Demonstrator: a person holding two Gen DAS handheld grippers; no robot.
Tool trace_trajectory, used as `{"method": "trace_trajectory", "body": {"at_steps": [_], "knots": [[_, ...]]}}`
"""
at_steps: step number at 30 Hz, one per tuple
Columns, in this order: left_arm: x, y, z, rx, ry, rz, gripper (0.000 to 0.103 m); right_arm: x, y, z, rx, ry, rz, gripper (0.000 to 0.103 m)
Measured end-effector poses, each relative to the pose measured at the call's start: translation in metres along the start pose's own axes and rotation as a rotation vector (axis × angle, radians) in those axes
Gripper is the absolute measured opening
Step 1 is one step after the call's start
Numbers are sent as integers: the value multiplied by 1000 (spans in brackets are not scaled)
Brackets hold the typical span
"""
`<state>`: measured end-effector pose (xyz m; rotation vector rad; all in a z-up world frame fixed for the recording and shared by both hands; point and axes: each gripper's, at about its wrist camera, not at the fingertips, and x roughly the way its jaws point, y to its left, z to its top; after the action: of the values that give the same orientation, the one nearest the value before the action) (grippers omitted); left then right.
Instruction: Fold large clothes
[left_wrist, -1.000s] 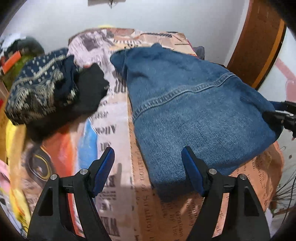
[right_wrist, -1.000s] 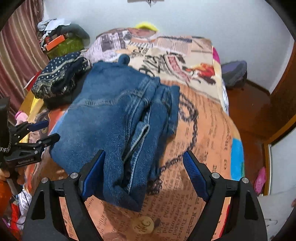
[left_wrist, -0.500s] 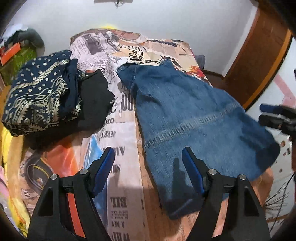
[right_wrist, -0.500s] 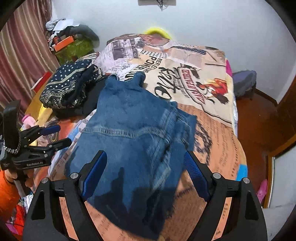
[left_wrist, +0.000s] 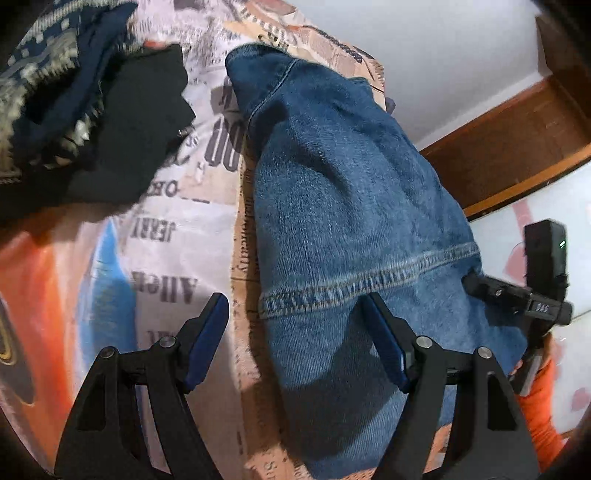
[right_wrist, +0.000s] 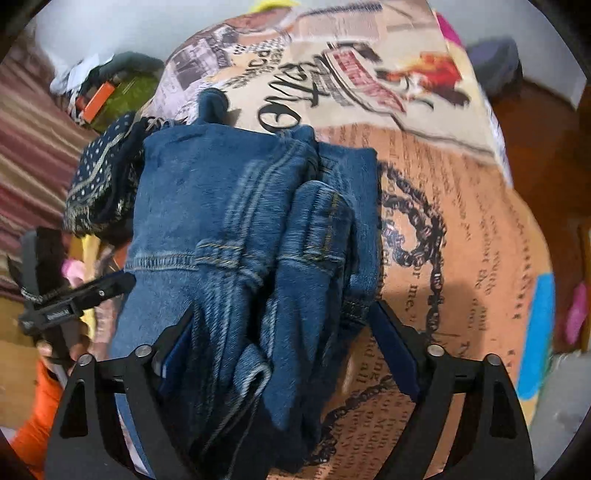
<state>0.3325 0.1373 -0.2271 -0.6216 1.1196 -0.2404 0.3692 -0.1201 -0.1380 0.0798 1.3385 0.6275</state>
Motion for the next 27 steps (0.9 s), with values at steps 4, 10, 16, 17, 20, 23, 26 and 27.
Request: {"method": "trace_trajectory", "body": {"at_steps": [4,10,16,17,20,23,26,27], "knots": [[13,4,7,-22,21,-33,77,8,-3,10,31,24,25,91],[26,11,16,-71,37,-111,80,21,-10,20,62,56,83,91],[37,18,21,-161,69,-215,80,15,-7,16,63,25,77,84],[40,17,21,-172,83,-232,80,11,-4,14,59,17,65,80],[43,9,19,-155,76,-197,72,-1,3,13,35,-2,49,62],[28,-6,14,-96,45,-169,55,-13,13,7,32,-14,61,46],[10,-26,9,-31,21,-115,45,-20,22,2,35,-15,66,37],[3,-33,8,-6,11,-92,42,-23,27,0,34,-18,68,34]]}}
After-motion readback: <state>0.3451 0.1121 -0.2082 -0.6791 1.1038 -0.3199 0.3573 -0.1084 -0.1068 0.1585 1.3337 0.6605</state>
